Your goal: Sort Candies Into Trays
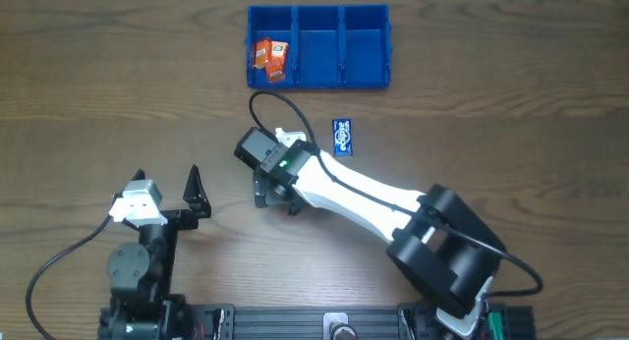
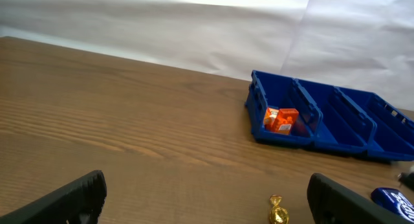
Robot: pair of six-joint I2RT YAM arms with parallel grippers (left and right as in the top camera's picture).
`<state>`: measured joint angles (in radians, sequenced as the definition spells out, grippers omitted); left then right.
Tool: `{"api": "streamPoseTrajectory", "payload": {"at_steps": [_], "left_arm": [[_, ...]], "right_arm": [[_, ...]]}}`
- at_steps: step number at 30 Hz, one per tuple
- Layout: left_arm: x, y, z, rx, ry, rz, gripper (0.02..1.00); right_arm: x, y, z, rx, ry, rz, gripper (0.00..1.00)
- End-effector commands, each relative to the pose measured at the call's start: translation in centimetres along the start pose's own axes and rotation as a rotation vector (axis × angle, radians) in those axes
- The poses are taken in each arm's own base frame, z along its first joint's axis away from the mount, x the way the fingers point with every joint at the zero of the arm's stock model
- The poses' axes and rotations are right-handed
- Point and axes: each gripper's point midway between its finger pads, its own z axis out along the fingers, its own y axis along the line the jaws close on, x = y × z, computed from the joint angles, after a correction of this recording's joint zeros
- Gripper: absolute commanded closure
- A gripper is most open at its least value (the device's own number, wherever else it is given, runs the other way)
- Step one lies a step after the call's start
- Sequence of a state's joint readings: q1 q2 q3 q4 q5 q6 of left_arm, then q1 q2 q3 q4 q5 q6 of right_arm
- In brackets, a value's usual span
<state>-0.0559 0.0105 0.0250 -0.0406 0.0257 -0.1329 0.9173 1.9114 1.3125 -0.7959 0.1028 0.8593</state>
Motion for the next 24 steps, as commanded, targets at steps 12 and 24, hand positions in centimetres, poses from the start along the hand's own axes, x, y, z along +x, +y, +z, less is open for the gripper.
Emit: {"api": "streamPoseTrajectory", "payload": {"at_steps": [12, 24], "left_arm": [[1.7, 0.6, 0.1, -0.022, 0.049, 0.007, 0.020], [1.7, 0.6, 0.1, -0.022, 0.049, 0.007, 0.023]], "right_arm": [[-1.9, 0.1, 2.8, 0.061, -0.088, 0.104, 0.207], [-1.9, 0.6, 3.7, 0.052, -0.089, 0.051, 0.507]]}}
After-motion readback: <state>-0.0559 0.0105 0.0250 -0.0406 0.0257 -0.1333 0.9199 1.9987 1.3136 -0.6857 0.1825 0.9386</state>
